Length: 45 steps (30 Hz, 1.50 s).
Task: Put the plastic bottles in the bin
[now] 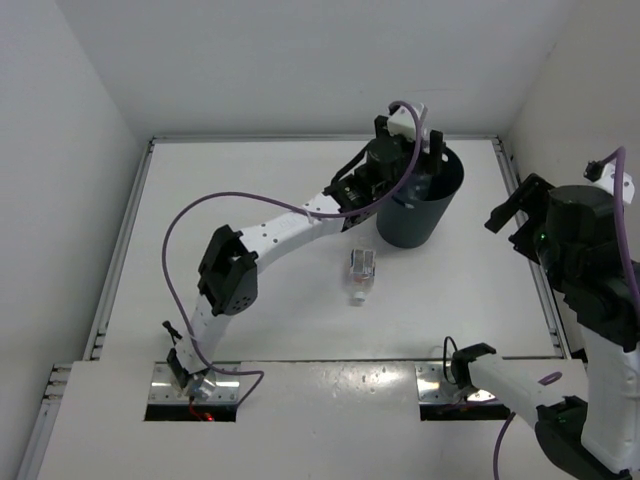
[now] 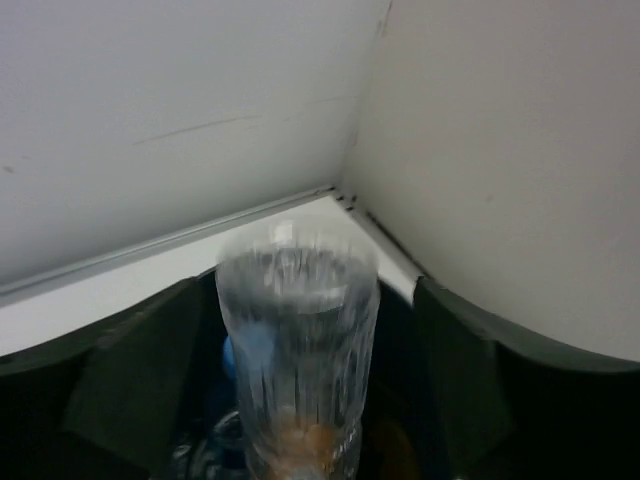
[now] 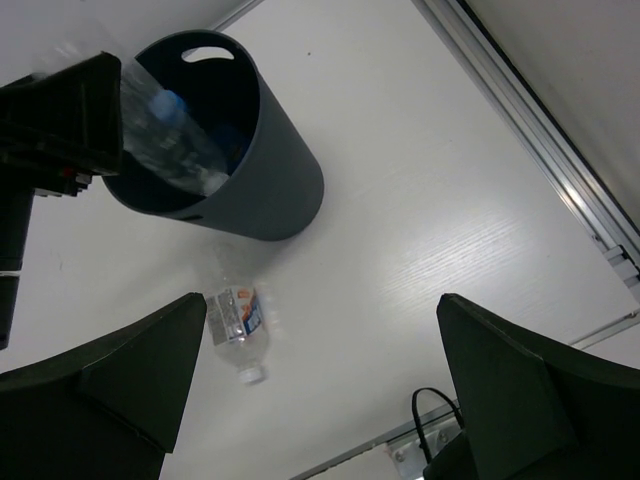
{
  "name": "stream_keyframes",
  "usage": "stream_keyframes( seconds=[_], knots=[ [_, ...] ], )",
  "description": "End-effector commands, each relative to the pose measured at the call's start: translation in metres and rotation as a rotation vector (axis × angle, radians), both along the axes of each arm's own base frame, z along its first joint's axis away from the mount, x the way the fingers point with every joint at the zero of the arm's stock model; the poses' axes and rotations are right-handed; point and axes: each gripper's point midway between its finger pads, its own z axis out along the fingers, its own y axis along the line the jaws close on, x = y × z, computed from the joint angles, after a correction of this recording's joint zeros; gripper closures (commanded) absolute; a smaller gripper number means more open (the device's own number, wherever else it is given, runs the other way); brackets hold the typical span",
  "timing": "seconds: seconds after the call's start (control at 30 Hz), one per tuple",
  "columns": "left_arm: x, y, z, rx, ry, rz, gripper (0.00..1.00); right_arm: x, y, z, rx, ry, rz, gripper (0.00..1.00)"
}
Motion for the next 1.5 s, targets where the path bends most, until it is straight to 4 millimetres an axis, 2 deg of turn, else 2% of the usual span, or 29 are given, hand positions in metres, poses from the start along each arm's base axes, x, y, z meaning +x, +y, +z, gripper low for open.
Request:
stream_keyframes(
  seconds=[0.0, 0.03, 0.1, 0.17, 0.2, 0.27, 0.3, 0.33, 0.4, 0.43, 0.5, 0.53, 0.57, 0.6, 0.63, 0.67, 0.7, 0.73, 0.8, 0.83, 0.9, 0.93, 1.03, 1.1, 1.17, 1.33, 1.47],
  knots=[
    [-0.018, 0.017, 0.045, -0.052, -0.082, -0.013, 0.01, -0.008, -0.001, -0.016, 0.004, 0.056, -0.011, 0.0],
    [-0.021, 0.022, 0.056, -0.075, -0.099, -0.012, 0.01, -0.008, -0.001, -0.016, 0.004, 0.056, -0.011, 0.0],
    [-0.022, 0.023, 0.051, -0.057, -0.098, -0.011, 0.01, -0.008, -0.001, -0.02, 0.0, 0.068, -0.011, 0.0],
    [-0.027, 0.029, 0.065, -0.085, -0.107, -0.012, 0.01, -0.006, -0.001, -0.021, -0.002, 0.076, -0.011, 0.0],
    [-0.025, 0.03, 0.06, -0.078, -0.099, -0.004, 0.01, -0.006, -0.001, -0.021, -0.002, 0.077, -0.011, 0.0],
    [-0.027, 0.041, 0.078, -0.112, -0.116, 0.028, 0.01, -0.003, 0.0, -0.02, -0.003, 0.08, -0.011, 0.0],
    [-0.029, 0.051, 0.093, -0.142, -0.129, 0.056, 0.01, -0.003, 0.0, -0.02, -0.003, 0.08, -0.011, 0.0],
    [-0.028, 0.061, 0.098, -0.145, -0.133, 0.095, 0.01, -0.003, 0.0, -0.02, -0.003, 0.08, -0.011, 0.0],
    [-0.02, 0.092, 0.11, -0.196, -0.127, 0.229, 0.01, -0.003, 0.0, -0.02, -0.003, 0.08, -0.011, 0.0],
    [-0.017, 0.111, 0.124, -0.223, -0.136, 0.273, 0.01, -0.003, 0.0, -0.02, -0.003, 0.08, -0.011, 0.0],
    [-0.005, 0.144, 0.13, -0.246, -0.118, 0.352, 0.01, -0.005, 0.001, -0.022, 0.003, 0.08, -0.004, 0.0],
    [0.0, 0.156, 0.122, -0.24, -0.089, 0.38, 0.01, -0.005, 0.002, -0.025, 0.007, 0.087, -0.009, 0.0],
    [0.004, 0.182, 0.119, -0.234, -0.048, 0.427, 0.01, -0.006, 0.001, -0.028, 0.006, 0.093, -0.009, 0.0],
    [0.006, 0.195, 0.112, -0.296, 0.009, 0.457, 0.01, -0.009, 0.001, -0.027, 0.017, 0.08, -0.014, 0.0],
    [0.008, 0.207, 0.086, -0.287, 0.075, 0.502, 0.01, -0.008, 0.001, -0.03, 0.014, 0.091, -0.014, 0.0],
    [0.003, 0.219, 0.068, -0.308, 0.138, 0.551, 0.01, -0.01, 0.001, -0.032, 0.023, 0.088, -0.021, 0.0],
    [-0.011, 0.243, 0.069, -0.39, 0.18, 0.591, 0.01, -0.01, 0.003, -0.032, 0.031, 0.09, -0.011, 0.0],
    [-0.017, 0.248, 0.014, -0.305, 0.239, 0.611, 0.01, -0.01, 0.003, -0.032, 0.031, 0.09, -0.011, 0.0],
    [-0.036, 0.256, -0.015, -0.319, 0.267, 0.6, 0.01, -0.01, 0.003, -0.032, 0.039, 0.087, -0.017, 0.0],
    [-0.05, 0.262, -0.051, -0.287, 0.319, 0.582, 0.01, -0.01, 0.004, -0.032, 0.048, 0.084, -0.023, 0.0],
    [-0.07, 0.251, -0.079, -0.235, 0.359, 0.534, 0.01, -0.009, 0.004, -0.038, 0.042, 0.103, -0.023, 0.0],
    [-0.079, 0.25, -0.102, -0.213, 0.396, 0.531, 0.01, -0.009, 0.004, -0.042, 0.039, 0.115, -0.024, 0.0],
    [-0.093, 0.247, -0.14, -0.167, 0.5, 0.537, 0.01, -0.006, 0.008, -0.048, 0.047, 0.131, -0.009, 0.0],
    [-0.102, 0.235, -0.151, -0.133, 0.514, 0.51, 0.01, -0.006, 0.008, -0.053, 0.043, 0.146, -0.009, 0.0],
    [-0.103, 0.228, -0.154, -0.113, 0.518, 0.494, 0.01, -0.006, 0.01, -0.054, 0.051, 0.139, -0.002, 0.0],
    [-0.132, 0.187, -0.171, -0.078, 0.566, 0.393, 0.01, -0.008, 0.007, -0.058, 0.043, 0.147, -0.01, 0.0],
    [-0.15, 0.176, -0.196, -0.007, 0.583, 0.366, 0.01, -0.008, 0.006, -0.061, 0.035, 0.154, -0.017, 0.0]
  ],
)
